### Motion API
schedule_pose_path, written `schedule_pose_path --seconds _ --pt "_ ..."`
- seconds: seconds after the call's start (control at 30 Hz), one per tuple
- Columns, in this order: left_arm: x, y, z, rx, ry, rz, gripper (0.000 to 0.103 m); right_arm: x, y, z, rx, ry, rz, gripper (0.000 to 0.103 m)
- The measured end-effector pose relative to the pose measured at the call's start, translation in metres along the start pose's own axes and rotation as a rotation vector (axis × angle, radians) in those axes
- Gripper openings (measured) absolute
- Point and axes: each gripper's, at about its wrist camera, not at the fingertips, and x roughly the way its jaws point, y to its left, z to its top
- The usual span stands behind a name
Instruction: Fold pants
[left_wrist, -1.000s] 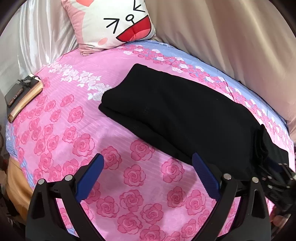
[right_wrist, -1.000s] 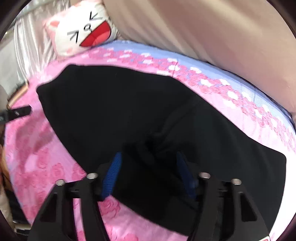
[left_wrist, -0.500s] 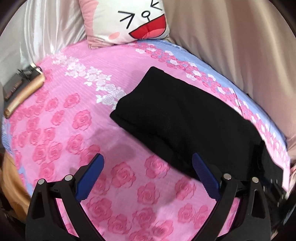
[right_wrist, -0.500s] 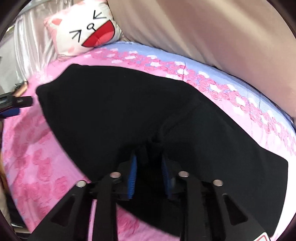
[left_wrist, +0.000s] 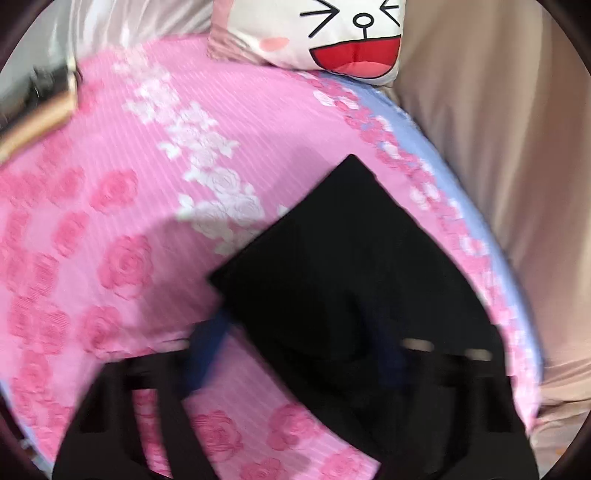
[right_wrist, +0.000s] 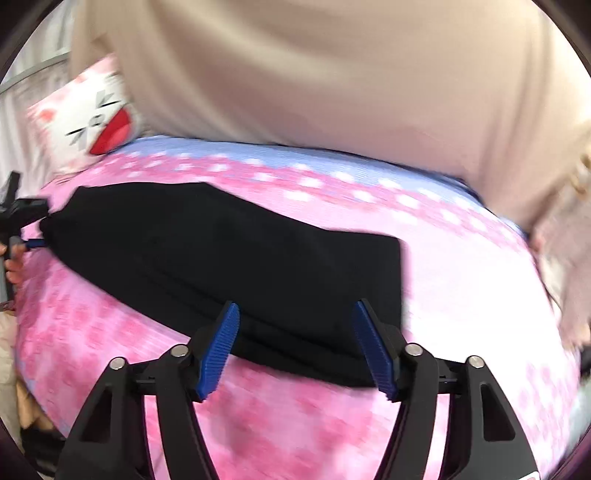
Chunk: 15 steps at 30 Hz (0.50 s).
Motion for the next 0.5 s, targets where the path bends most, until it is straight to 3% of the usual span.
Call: schedule_pose_path --seconds 0.03,0.07,0.2,0.3,0.5 --pt "-0.002 -0.003 -0.001 0.009 -0.003 -0.008 0.021 -0.003 -0.012 -0.005 0.02 0.003 -0.03 0.067" --pt "-0.008 -0.009 -0.002 0.018 -0.007 -0.022 0.014 -0.005 -0.024 -0.009 0.041 0.005 -0.055 0.067" --pt "-0.046 -0.053 -0.014 0.15 -0.11 -0.062 0.012 -0.011 -0.075 -0.025 0.128 0.016 -0.125 0.068" --pt "-0.08 -0.111 -0.036 0.307 -0.165 -0.135 0.012 -0.015 -0.106 -0.033 0.196 0.012 -0.141 0.068" --pt "-0.127 -0.24 -0.119 0.607 -0.222 -0.27 0.012 -0.022 -0.135 -0.043 0.266 -0.013 -0.139 0.069"
